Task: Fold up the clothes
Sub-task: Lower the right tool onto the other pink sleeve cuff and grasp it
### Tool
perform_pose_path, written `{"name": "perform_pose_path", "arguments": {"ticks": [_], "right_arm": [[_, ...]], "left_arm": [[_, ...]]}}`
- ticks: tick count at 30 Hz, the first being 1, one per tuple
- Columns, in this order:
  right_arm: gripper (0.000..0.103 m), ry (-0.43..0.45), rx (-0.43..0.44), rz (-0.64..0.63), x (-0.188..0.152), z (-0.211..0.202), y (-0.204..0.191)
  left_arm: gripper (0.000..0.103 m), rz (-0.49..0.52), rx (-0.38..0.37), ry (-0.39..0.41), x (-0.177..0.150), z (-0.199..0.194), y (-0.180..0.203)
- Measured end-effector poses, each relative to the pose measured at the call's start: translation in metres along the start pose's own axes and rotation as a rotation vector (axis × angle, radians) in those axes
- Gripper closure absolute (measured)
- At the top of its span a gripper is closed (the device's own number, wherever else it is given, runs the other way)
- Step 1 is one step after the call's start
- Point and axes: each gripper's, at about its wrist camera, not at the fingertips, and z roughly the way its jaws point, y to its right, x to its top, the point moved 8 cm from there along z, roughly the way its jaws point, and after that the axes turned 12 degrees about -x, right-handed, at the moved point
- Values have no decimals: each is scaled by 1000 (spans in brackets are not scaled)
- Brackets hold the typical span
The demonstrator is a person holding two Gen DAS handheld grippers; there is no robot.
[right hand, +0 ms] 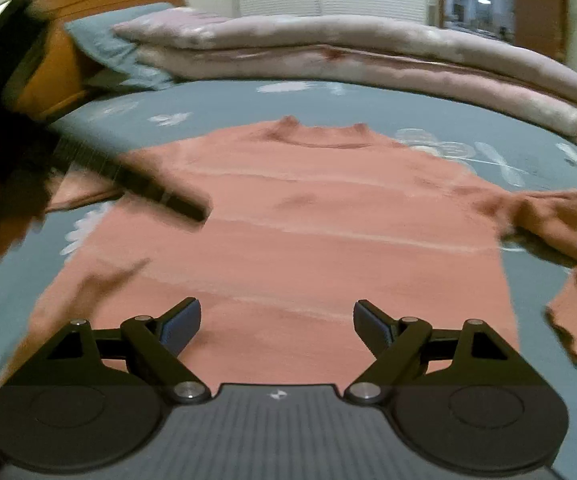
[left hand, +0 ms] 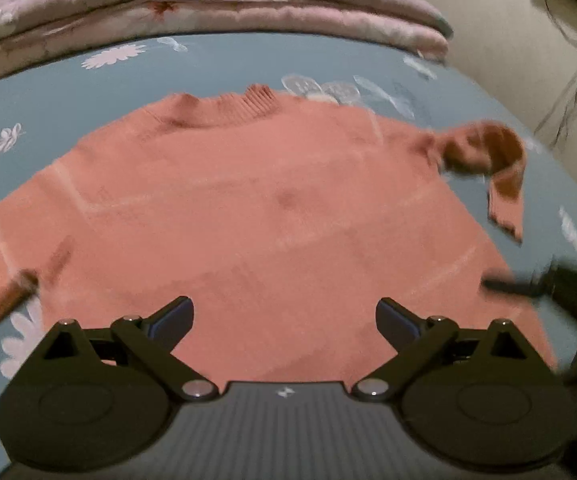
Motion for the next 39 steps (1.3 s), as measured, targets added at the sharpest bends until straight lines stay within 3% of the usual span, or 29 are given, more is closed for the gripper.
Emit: {"name": "perform_pose_path", "arguments": {"ticks": [3, 7, 11, 15, 18, 21, 24, 26, 31, 35, 39], "right_arm": [[16, 3, -62, 28, 0, 0, 21], [16, 51, -155, -1, 4, -3, 45], [16, 113, -306, -81, 15, -3, 78], [16, 112, -518, -71, 31, 9, 145], [16, 50, -633, 75, 37, 26, 214], [16, -60, -661, 276, 38, 48, 276], [17, -153, -651, 377, 41, 70, 307], [17, -202, -661, 349, 44, 82, 310], [33, -305, -671, 287, 35, 102, 312], [59, -311, -625, 190, 28, 108, 303], [77, -309, -614, 28, 28, 101, 295]], "left_arm": [[6, 11, 15, -12, -21, 13, 12], [6, -57, 60, -64, -50, 35, 11], [1, 8, 106, -75, -60, 46, 17], [1, 17, 93, -74, -57, 47, 17], [1, 25, 93, -69, -57, 48, 16], [1, 22, 97, -66, -56, 50, 16], [1, 20, 93, -71, -60, 49, 16], [1, 17, 92, -77, -59, 49, 16], [1, 21, 94, -88, -58, 50, 17], [1, 95, 87, -89, -53, 46, 22], [1, 179, 74, -87, -45, 46, 32]]}}
